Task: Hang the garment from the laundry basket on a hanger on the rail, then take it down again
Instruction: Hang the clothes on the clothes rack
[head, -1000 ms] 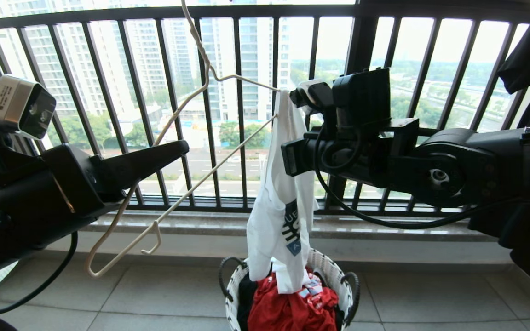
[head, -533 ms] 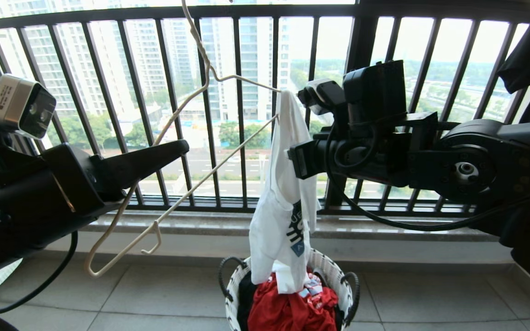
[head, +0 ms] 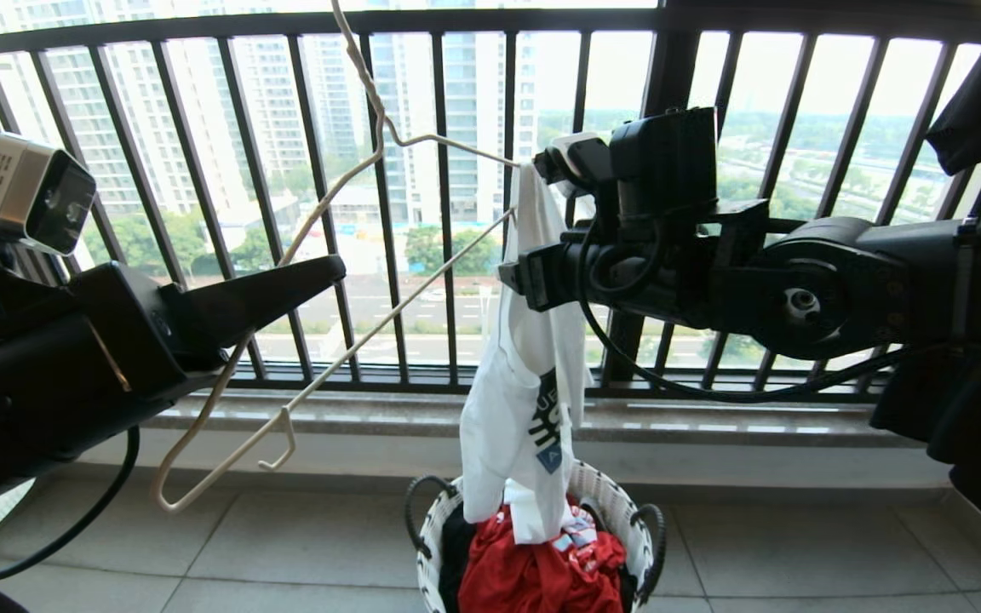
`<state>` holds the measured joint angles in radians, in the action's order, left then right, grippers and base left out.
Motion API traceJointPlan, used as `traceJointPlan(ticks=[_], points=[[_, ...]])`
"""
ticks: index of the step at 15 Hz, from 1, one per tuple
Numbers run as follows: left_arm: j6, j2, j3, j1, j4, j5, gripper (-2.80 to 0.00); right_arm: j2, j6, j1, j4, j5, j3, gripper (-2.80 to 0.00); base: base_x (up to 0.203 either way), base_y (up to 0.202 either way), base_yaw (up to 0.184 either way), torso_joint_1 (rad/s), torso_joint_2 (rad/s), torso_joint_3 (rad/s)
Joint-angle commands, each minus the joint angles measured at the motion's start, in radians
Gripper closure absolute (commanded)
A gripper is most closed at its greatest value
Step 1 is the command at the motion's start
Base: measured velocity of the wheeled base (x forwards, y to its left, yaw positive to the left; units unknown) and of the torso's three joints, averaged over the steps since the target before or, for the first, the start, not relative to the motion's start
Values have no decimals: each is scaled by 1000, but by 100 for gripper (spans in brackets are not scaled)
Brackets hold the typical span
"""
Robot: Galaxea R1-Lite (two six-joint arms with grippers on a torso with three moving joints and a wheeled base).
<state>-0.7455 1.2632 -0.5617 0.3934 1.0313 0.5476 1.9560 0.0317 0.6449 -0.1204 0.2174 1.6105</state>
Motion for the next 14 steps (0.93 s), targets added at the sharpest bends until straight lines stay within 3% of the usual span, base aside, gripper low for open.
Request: traceJointPlan(ticks=[1, 14], points=[[-5, -1, -1, -4, 6, 3, 0, 40, 2, -8, 1, 2, 25, 0, 0, 0, 0, 0, 0, 0], [3, 13, -7, -18, 6, 3, 0, -57, 2, -32, 41, 6, 23, 0, 0, 0, 0, 0, 0, 0]])
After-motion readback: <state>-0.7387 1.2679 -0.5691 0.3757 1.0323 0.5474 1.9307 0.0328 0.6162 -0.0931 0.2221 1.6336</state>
